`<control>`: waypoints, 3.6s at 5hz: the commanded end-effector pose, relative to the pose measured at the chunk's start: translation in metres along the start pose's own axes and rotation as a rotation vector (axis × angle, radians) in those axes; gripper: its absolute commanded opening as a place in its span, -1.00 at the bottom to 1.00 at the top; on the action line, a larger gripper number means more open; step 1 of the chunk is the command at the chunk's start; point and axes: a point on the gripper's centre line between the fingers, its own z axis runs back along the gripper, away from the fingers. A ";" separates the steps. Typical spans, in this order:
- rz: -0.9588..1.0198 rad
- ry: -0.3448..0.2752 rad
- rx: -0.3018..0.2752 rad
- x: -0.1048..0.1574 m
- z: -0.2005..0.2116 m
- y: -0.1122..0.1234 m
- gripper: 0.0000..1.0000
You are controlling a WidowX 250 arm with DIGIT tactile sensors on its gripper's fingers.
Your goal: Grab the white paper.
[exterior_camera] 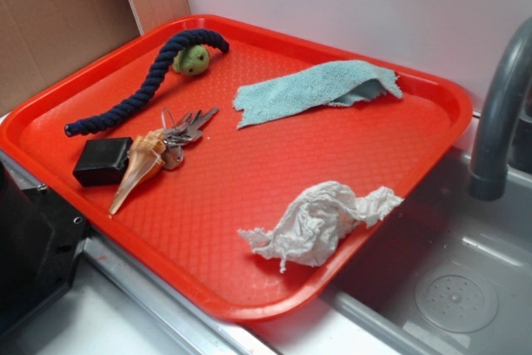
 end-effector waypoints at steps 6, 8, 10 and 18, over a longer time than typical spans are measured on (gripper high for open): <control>-0.501 -0.007 -0.017 0.025 -0.061 -0.089 1.00; -0.690 -0.008 -0.052 0.043 -0.121 -0.146 1.00; -0.756 -0.003 -0.112 0.060 -0.184 -0.179 1.00; -0.672 0.194 -0.214 0.023 -0.210 -0.200 1.00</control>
